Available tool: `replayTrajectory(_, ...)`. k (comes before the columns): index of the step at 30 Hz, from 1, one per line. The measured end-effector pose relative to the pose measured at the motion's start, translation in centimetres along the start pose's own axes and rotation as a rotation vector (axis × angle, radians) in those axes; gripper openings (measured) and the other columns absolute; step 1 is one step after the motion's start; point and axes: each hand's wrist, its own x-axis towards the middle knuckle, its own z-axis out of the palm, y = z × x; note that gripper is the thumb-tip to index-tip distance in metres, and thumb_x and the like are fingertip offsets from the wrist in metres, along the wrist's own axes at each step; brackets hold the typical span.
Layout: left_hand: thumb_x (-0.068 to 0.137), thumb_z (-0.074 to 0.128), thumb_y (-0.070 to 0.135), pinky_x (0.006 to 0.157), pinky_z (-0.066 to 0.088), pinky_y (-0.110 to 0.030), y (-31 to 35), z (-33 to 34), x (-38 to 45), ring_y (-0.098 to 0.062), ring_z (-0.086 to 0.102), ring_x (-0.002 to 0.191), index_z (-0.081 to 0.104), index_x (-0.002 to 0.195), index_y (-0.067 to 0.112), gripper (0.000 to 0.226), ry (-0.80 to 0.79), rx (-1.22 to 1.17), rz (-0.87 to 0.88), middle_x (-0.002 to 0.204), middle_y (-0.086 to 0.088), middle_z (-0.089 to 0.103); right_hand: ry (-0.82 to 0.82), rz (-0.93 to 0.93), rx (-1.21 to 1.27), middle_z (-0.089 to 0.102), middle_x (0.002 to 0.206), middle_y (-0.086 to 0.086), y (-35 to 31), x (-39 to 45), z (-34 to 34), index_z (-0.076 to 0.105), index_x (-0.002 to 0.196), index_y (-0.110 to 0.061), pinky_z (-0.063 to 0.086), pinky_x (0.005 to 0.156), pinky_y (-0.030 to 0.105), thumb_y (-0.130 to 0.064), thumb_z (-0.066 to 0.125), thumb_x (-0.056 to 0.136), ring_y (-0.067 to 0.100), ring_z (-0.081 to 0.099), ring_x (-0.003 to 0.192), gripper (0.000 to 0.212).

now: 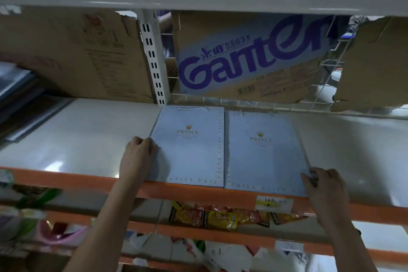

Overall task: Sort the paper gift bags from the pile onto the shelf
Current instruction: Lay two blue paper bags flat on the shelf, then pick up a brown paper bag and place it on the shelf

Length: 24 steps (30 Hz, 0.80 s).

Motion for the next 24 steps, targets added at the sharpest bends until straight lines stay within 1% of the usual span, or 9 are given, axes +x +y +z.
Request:
replayTrajectory(2,0.095,0.049,0.024,0.078,0.044,-0.045,-0.1,-0.3,-0.2,-0.041,0.053,0.097,0.063,0.108,0.001,0.029,-0.004,-0.009,-0.006,0.103,-0.023,0.055,0.034,-0.019,0.018,0.059,0.096,0.03,-0.2,0.3,-0.3,0.065,0.099,0.007,0.047,0.086,0.048,-0.012,0.065,0.082,0.045,0.056,0.092,0.025)
replayTrajectory(5,0.096,0.047,0.025,0.085,0.044,-0.044,-0.7,-1.5,-1.2,-0.039,0.051,0.107,0.06,0.119,0.006,0.033,0.008,-0.015,-0.056,0.111,-0.02,0.057,0.077,-0.108,0.025,0.061,0.095,0.029,-2.0,0.5,-0.7,0.065,0.101,0.004,0.046,0.086,0.048,-0.025,0.053,0.088,0.044,0.056,0.092,0.034)
replayTrajectory(7,0.095,0.048,0.023,0.087,0.045,-0.044,-1.7,-2.7,-2.3,-0.036,0.05,0.111,0.059,0.122,0.008,0.033,0.042,0.02,-0.052,0.115,-0.018,0.058,0.076,-0.212,0.055,0.062,0.094,0.028,-4.7,0.1,-0.7,0.065,0.102,0.005,0.047,0.085,0.048,-0.015,0.057,0.087,0.044,0.057,0.091,0.026)
replayTrajectory(9,0.094,0.05,0.021,0.081,0.048,-0.044,-3.1,-4.3,-3.6,-0.035,0.054,0.106,0.062,0.118,0.009,0.029,0.099,0.094,-0.012,0.113,-0.016,0.062,0.04,-0.325,0.098,0.062,0.099,0.026,-8.1,-0.9,-0.1,0.064,0.104,0.005,0.048,0.084,0.049,-0.006,0.059,0.086,0.044,0.056,0.094,0.021)
replayTrajectory(11,0.092,0.053,0.02,0.076,0.05,-0.042,-5.3,-6.1,-5.0,-0.033,0.059,0.099,0.066,0.112,0.01,0.026,0.124,0.182,0.017,0.108,-0.014,0.065,0.009,-0.458,0.136,0.061,0.101,0.024,-12.1,-2.5,1.2,0.064,0.106,0.004,0.048,0.084,0.049,-0.004,0.059,0.086,0.043,0.055,0.097,0.023)
replayTrajectory(17,0.084,0.055,0.022,0.056,0.049,-0.037,-16.0,-11.9,-11.3,-0.033,0.062,0.072,0.071,0.086,0.012,0.019,0.145,0.396,-0.073,0.08,-0.009,0.066,-0.133,-0.759,0.313,0.063,0.101,0.02,-25.1,-11.2,6.3,0.065,0.105,0.002,0.048,0.085,0.045,-0.002,0.061,0.084,0.04,0.055,0.1,0.022)
replayTrajectory(20,0.082,0.06,0.02,0.057,0.049,-0.039,-22.3,-14.5,-15.8,-0.033,0.062,0.073,0.07,0.082,0.012,0.013,0.154,0.401,-0.153,0.078,-0.009,0.066,-0.175,-0.906,0.346,0.065,0.091,0.018,-30.9,-17.1,8.7,0.067,0.095,0.001,0.051,0.078,0.04,0.0,0.064,0.079,0.038,0.06,0.088,0.017)
replayTrajectory(22,0.083,0.05,0.027,0.059,0.05,-0.037,-27.0,-15.9,-19.3,-0.03,0.063,0.074,0.069,0.081,0.014,0.023,0.15,0.407,-0.226,0.079,-0.006,0.067,-0.171,-1.027,0.313,0.066,0.083,0.013,-34.4,-21.6,10.5,0.067,0.087,-0.004,0.053,0.07,0.034,-0.007,0.061,0.076,0.032,0.062,0.078,0.013)
replayTrajectory(24,0.082,0.045,0.031,0.055,0.049,-0.033,-31.5,-17.0,-22.7,-0.028,0.063,0.071,0.067,0.075,0.016,0.028,0.16,0.439,-0.303,0.074,-0.004,0.065,-0.211,-1.141,0.264,0.066,0.078,0.008,-37.4,-26.4,12.3,0.068,0.082,-0.008,0.054,0.066,0.03,-0.013,0.061,0.072,0.026,0.064,0.072,0.013)
